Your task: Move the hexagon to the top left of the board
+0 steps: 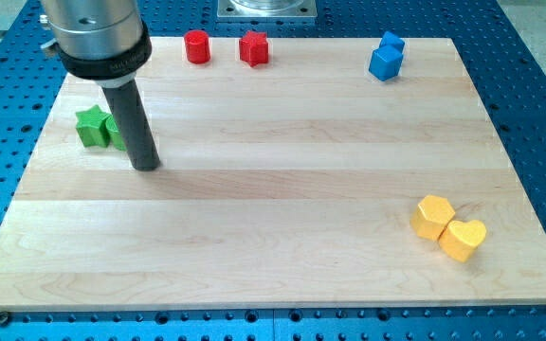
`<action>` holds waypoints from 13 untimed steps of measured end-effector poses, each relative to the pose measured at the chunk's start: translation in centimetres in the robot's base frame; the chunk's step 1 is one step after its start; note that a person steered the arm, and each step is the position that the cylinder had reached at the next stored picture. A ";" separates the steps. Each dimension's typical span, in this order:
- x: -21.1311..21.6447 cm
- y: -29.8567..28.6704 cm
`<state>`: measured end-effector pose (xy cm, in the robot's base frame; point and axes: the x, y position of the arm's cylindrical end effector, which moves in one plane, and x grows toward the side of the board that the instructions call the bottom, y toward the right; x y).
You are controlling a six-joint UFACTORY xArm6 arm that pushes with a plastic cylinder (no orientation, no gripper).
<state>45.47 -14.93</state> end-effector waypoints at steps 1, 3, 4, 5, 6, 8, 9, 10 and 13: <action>0.5 6.7; -1.3 7.9; -0.6 8.1; -0.2 17.8; -1.1 30.5; 3.1 42.2; 4.3 49.3; 8.6 47.7; 10.1 35.5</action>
<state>55.57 20.57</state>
